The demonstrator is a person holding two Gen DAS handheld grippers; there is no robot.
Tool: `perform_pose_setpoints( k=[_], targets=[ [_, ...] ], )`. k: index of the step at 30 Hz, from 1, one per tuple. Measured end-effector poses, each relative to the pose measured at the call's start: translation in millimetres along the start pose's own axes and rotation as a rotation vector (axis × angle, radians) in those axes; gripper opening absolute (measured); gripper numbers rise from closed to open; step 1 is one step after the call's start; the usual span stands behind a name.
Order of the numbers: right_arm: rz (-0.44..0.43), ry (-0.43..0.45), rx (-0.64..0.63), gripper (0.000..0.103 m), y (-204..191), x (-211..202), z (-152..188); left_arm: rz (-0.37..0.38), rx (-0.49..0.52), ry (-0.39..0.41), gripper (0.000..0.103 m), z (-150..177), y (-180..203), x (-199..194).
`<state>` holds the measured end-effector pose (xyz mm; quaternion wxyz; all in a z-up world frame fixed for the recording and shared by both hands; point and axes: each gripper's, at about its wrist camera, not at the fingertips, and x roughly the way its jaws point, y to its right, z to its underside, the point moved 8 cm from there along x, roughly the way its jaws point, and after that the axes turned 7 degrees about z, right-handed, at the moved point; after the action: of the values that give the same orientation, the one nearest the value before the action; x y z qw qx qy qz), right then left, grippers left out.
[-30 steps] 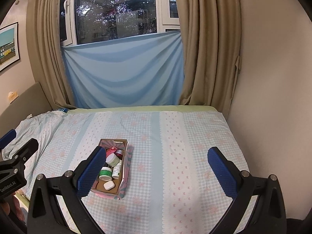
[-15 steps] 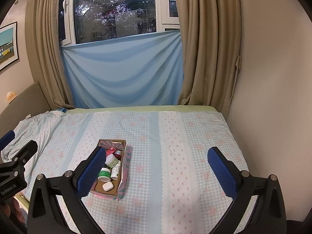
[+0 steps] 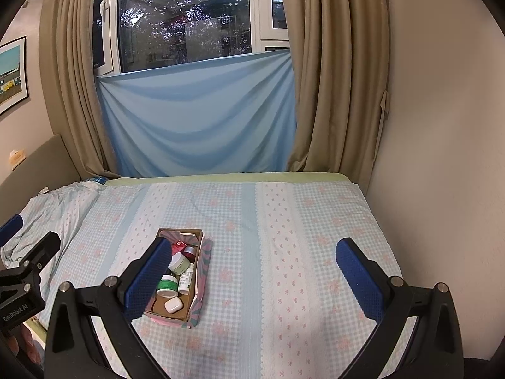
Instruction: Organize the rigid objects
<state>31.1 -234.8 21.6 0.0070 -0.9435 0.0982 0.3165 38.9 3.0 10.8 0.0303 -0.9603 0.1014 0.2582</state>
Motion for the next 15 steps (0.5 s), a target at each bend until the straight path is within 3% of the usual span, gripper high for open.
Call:
perform_pose_setpoints(
  k=[15],
  targets=[
    [0.011, 0.002, 0.001, 0.103, 1.1, 5.9, -2.1, 0.02, 0.002, 0.011, 0.103, -2.3, 2.0, 4.8]
  ],
)
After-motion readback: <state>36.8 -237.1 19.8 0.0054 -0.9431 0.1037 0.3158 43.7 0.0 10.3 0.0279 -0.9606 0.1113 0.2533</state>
